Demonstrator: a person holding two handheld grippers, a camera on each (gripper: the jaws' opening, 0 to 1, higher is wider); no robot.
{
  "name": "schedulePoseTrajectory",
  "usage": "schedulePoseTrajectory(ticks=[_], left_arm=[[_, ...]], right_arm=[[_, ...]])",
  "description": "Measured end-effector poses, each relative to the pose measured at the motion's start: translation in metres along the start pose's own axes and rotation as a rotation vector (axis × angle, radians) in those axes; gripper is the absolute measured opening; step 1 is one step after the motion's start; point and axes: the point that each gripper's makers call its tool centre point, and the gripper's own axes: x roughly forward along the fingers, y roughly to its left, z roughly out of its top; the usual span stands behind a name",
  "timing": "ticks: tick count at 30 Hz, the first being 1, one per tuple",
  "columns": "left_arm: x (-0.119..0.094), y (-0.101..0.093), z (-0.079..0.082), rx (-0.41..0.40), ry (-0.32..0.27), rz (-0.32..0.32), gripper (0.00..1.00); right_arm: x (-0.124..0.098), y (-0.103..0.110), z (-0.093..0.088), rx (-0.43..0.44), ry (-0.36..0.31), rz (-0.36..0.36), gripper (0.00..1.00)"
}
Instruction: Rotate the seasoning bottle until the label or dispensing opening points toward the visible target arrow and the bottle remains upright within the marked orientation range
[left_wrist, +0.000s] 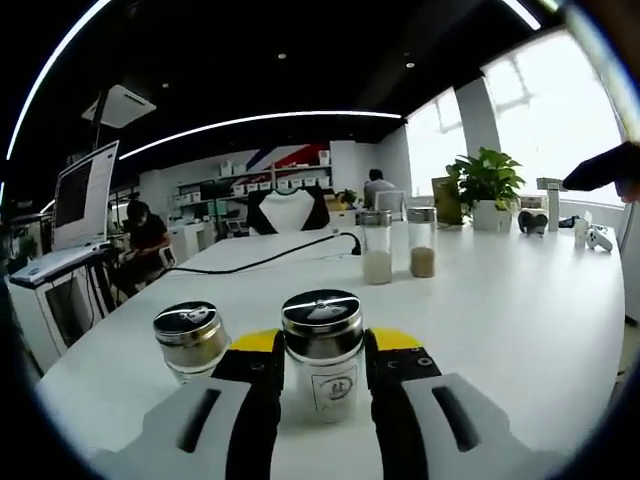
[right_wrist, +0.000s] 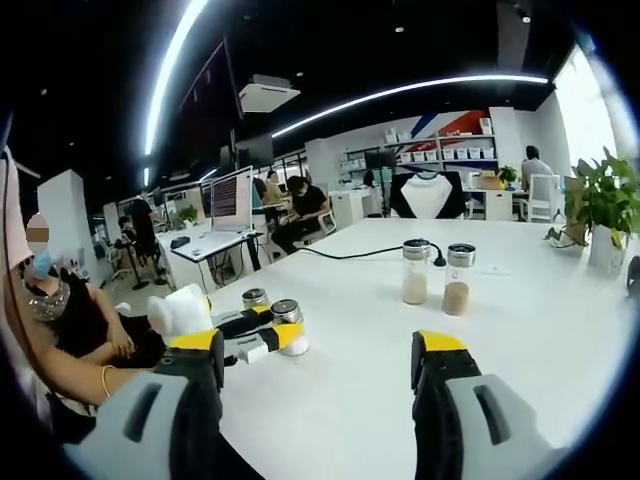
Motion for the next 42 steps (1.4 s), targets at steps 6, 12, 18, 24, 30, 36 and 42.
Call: schedulePoseTrajectory(ticks=[6,12,18,24,30,36,42], left_arm=[[0.001,-0.002,0.0,-0.002,0.001,-0.008,0.34],[0.002,-0.004,0.001,-0.001,0.001,-0.001,0.34],[0.003,-0.01,0.001,0.011,0.004,-0.02,0.34],[0.004,-0.01,0.0,0.016,0.002,-0.018,0.34],[0.001,-0.011,-0.004,-0.108,0.02,-0.047,0.35],[-0.006,-0.013,-0.003,-0.073,0.049,-0.069,0.44],[-0.01,-0.018,0.007,-0.043,0.053,-0.093,0.57]], right_arm=[[0.0,0.0,0.004,-0.013,-0.007,-0.005,0.77],[-0.001,-0.001,0.003,-0.014,-0.006,-0.01,0.77],[-0.002,-0.002,0.002,-0.012,-0.001,-0.01,0.77],[-0.002,-0.003,0.002,-0.011,-0.003,-0.013,0.77],[-0.002,-0.002,0.001,-0.011,-0.002,-0.01,0.77],[-0.003,-0.004,0.0,-0.006,-0.002,-0.014,0.77],[-0.004,-0.005,0.0,-0.004,-0.004,-0.017,0.77]])
